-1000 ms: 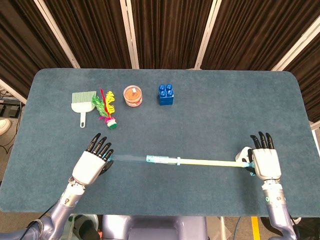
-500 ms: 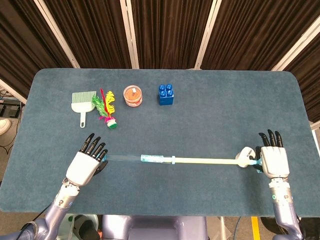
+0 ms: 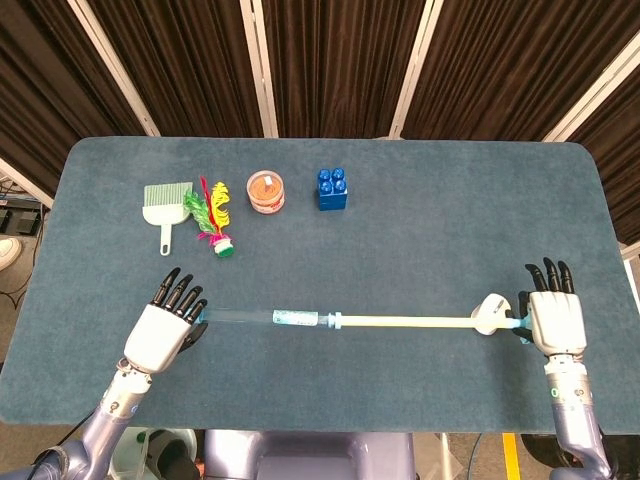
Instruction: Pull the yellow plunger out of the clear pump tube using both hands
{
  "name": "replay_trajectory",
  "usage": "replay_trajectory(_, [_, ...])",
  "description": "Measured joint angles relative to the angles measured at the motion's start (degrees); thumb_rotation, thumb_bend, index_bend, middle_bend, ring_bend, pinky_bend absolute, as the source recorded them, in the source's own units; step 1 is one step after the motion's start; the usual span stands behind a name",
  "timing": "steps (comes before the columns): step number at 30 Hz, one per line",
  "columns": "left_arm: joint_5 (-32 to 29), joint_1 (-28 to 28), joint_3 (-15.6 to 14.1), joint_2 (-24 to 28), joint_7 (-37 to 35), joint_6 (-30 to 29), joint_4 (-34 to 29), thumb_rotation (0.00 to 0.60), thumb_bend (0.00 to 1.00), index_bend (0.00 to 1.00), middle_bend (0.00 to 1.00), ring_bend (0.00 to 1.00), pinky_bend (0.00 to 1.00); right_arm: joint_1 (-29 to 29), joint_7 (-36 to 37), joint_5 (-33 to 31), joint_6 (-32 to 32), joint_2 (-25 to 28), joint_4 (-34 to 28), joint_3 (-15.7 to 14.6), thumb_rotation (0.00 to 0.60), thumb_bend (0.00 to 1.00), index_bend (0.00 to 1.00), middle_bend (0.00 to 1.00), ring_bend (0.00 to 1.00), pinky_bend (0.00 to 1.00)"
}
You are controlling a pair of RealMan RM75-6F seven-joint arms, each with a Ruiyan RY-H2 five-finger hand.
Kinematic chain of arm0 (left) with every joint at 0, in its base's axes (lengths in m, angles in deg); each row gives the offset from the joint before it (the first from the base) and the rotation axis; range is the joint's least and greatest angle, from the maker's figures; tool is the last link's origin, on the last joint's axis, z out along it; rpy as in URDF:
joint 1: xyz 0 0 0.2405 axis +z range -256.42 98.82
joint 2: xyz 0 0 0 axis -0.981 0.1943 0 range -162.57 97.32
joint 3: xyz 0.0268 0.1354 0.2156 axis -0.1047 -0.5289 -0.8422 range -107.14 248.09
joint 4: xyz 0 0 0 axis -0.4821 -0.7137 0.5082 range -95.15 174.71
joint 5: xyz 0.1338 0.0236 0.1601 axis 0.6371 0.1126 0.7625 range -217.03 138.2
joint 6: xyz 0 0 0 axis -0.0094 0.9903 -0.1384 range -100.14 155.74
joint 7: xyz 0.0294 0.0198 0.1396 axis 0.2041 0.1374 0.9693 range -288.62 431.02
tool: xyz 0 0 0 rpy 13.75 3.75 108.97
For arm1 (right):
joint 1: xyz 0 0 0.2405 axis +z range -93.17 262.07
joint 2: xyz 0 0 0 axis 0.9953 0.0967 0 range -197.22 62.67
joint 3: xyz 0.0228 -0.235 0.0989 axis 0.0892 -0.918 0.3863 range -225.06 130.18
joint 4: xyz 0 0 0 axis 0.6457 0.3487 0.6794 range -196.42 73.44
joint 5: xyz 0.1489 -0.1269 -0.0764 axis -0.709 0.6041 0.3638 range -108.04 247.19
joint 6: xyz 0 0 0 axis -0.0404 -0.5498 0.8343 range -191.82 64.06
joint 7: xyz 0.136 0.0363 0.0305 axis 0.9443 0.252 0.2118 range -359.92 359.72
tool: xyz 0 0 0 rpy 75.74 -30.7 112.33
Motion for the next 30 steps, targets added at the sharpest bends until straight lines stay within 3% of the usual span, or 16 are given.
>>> replay_trajectory(6, [0.0,0.5,0.17,0.37,-0.03,-0.43,0.11,0.6,0.52,0.65,0.34,0.2,0.16,0.18,0.75,-0.21,-0.28,0.19,0.13,0.09,0.6,0.37,0.81,0.19,0.0,0.02])
replay_trajectory(10, [0.28,0.4,0.34,-0.01,-0.29,-0.55,0.22,0.6,0.36,0.42,0.32,0.2,0.16,0.18,0.86,-0.14,-0.36,0.04,0.21,-0.2,0.6,0.36,0.75,0.18,0.0,0.02])
replay_trajectory(12, [0.43,0.17,0.4,-0.38,-0.44,-0.32,0.57,0.6,0.28,0.25,0.3,0.2,0.16,0.18,0.88,0.02,-0.42,-0.1,0.19,-0.46,0.6,0.35,0.64,0.15,0.0,0.02])
replay_trajectory(14, [0.32,-0.09,0.54,-0.9,-0.54,0.33,1.0,0.6,0.22,0.14,0.28,0.2,0.16,0.17,0.86,0.38,-0.54,-0.18,0.12,-0.94,0.6,0.33,0.52,0.12,0.0,0.02])
replay_trajectory(17, [-0.32,-0.44,0.96,-1.81,-0.55,1.54,1.41,0.6,0.15,0.03,0.21,0.16,0.16,0.12,0.83,0.8,-1.12,-0.18,-0.16,-1.82,0.6,0.3,0.26,0.04,0.0,0.02])
replay_trajectory(21, [-1.91,-0.42,1.33,-2.28,-0.25,3.26,1.22,0.6,0.09,0.0,0.12,0.11,0.16,0.17,0.69,0.9,-3.08,0.49,-0.85,-3.05,0.6,0.2,0.06,0.0,0.0,0.01])
replay_trajectory(30, [-6.99,0.6,2.19,-0.52,5.17,8.48,-3.93,0.6,0.07,0.0,0.12,0.11,0.16,1.46,1.25,1.06,-9.37,3.3,-2.77,-5.7,0.6,0.01,0.0,0.0,0.0,0.0])
